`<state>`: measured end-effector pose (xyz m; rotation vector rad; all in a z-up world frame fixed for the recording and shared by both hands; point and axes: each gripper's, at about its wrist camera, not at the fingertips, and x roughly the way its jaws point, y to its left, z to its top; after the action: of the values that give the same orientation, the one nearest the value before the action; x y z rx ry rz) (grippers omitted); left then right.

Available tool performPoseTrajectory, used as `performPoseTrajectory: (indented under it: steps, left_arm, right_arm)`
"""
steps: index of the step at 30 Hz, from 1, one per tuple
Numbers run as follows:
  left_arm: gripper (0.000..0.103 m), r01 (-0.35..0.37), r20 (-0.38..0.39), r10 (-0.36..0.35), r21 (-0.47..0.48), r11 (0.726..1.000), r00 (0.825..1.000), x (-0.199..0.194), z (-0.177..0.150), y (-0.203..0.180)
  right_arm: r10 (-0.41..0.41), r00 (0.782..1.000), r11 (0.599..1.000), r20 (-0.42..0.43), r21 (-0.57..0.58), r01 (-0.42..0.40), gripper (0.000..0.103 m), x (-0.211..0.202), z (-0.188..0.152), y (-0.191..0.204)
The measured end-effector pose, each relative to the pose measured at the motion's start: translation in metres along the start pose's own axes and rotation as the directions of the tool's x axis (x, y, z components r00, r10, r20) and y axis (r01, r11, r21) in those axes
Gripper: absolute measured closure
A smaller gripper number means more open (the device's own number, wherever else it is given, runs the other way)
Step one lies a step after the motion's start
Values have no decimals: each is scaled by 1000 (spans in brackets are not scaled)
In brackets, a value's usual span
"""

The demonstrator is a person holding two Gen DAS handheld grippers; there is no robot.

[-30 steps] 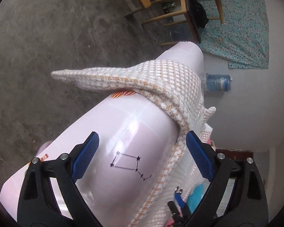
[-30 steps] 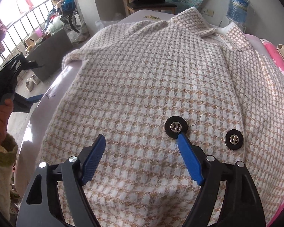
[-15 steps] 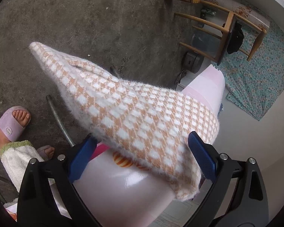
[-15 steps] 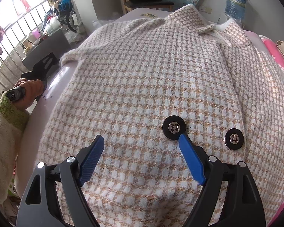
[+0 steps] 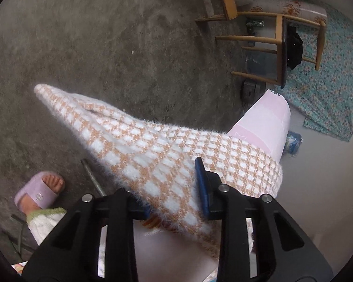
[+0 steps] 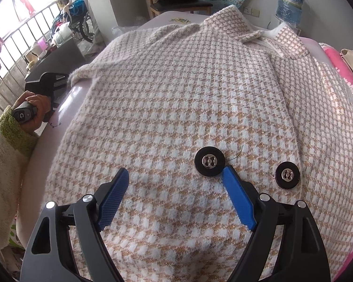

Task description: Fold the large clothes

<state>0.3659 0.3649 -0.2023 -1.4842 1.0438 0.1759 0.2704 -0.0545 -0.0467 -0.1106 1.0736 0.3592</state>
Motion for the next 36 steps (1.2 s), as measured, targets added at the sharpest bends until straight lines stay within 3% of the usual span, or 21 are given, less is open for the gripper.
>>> performPoseTrajectory:
  steps: [2, 3, 5, 7, 9, 10, 11, 12, 13, 15, 16, 17, 18, 19, 21, 23, 26, 32, 34, 36]
  left_arm:
    - [87, -87, 98, 73, 145, 986, 992, -25, -9, -32]
    - [88, -145, 167, 109, 225, 963, 980, -40, -16, -52]
    - [89, -248, 312, 124, 395, 884, 942, -69, -42, -100]
    - [90, -359, 456, 79, 571, 738, 887, -96, -88, -154]
    - [90, -445, 538, -19, 717, 537, 843, -114, -151, -201]
    - [90, -468, 547, -66, 767, 440, 834, -117, -182, -218]
    - [89, -478, 538, -107, 810, 341, 836, -117, -214, -232]
    - [89, -472, 512, -133, 846, 247, 848, -115, -246, -241]
    - [88, -458, 482, -139, 871, 176, 865, -110, -271, -245]
    - [79, -396, 402, -112, 915, 75, 909, -95, -314, -241]
    - [65, -348, 351, -81, 936, 48, 933, -86, -330, -234]
    - [54, -295, 296, -55, 955, 33, 954, -78, -342, -226]
    - [37, -251, 252, -30, 968, 28, 967, -70, -352, -217]
    - [28, -220, 221, -9, 975, 27, 975, -62, -359, -206]
    - [25, -197, 196, 34, 980, 14, 980, -48, -367, -182]
    - [21, -200, 196, 89, 979, 35, 977, -37, -367, -156]
    - [19, -242, 230, 160, 968, 61, 960, -22, -357, -131]
    - [16, -377, 341, 295, 924, 71, 893, 2, -327, -94]
    - [13, -383, 346, 301, 921, 73, 889, 4, -321, -88]
    - [11, -386, 355, 289, 921, 55, 889, 1, -321, -83]
  right_arm:
    - [-5, 1000, 1000, 10, -1, 5, 23, -4, 0, -1]
    - [-6, 1000, 1000, 17, -1, 6, 23, -6, 1, -1]
    - [-13, 999, 1000, 36, -2, 13, 23, -14, 1, -3]
    - [-21, 998, 1000, 59, -3, 21, 23, -23, 1, -5]
    - [-32, 996, 999, 82, -2, 32, 23, -31, 0, -8]
    - [-38, 995, 999, 91, 1, 38, 23, -34, -1, -10]
    - [-43, 994, 999, 99, 5, 42, 23, -38, -2, -12]
    - [-45, 993, 999, 106, 11, 44, 23, -41, -2, -14]
    - [-47, 993, 999, 111, 19, 46, 23, -45, -4, -17]
    - [-54, 991, 998, 119, 34, 50, 23, -51, -8, -23]
    - [-60, 991, 998, 121, 42, 56, 23, -55, -11, -27]
    - [-65, 991, 997, 120, 50, 60, 23, -57, -14, -30]
    - [-70, 991, 996, 116, 59, 63, 23, -59, -19, -34]
    - [-75, 991, 995, 111, 67, 67, 23, -61, -23, -38]
    - [-86, 992, 993, 92, 84, 78, 23, -61, -30, -48]
    - [-89, 994, 991, 70, 109, 81, 23, -59, -39, -58]
    - [-80, 996, 986, 48, 149, 72, 23, -54, -49, -71]
    - [-82, 997, 986, -8, 146, 82, 14, -32, -55, -74]
    - [-90, 996, 987, -12, 132, 91, 10, -26, -56, -73]
    - [-102, 995, 985, -25, 136, 104, 6, -22, -55, -74]
